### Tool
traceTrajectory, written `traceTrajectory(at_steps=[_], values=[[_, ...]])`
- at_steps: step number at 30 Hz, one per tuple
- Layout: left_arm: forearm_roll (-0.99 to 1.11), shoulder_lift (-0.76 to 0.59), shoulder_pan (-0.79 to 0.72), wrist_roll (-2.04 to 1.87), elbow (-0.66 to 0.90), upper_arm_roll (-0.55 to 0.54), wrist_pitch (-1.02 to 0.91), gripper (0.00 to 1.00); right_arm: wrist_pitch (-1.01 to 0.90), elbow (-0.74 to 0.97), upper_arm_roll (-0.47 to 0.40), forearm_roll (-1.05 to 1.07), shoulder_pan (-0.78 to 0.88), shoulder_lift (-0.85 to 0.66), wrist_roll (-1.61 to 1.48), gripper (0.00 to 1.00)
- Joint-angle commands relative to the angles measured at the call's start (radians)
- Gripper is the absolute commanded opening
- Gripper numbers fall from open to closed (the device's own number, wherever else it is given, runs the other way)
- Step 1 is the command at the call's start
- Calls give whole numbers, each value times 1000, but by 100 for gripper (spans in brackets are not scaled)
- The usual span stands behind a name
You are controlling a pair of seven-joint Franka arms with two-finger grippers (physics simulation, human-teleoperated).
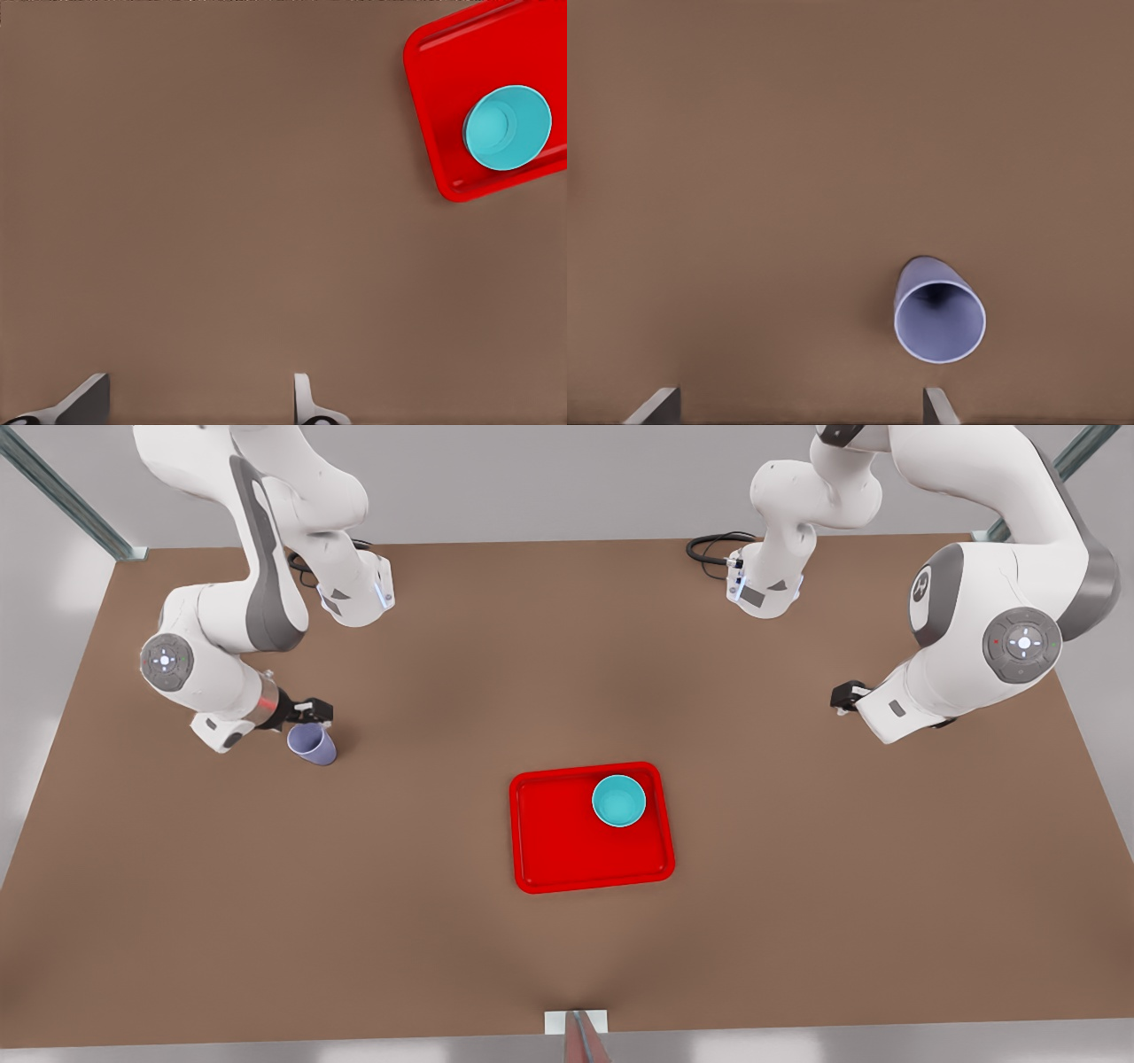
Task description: Place the bowl on the tray with the left arm and the cup on the tray with the right arm
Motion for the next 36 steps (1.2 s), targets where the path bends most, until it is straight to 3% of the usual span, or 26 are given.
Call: traceTrajectory(at_steps=[1, 10, 36], values=[[0, 0, 0, 0, 0, 0, 0, 100, 3, -4, -1, 0, -24, -1, 0, 100], [0, 1, 0, 0, 0, -1, -5, 100, 128, -135, -3, 5, -79, 5, 2, 100], [-5, 18, 8, 0, -2, 2, 6, 100, 201, -167, -6, 0, -173, 154, -12, 100]])
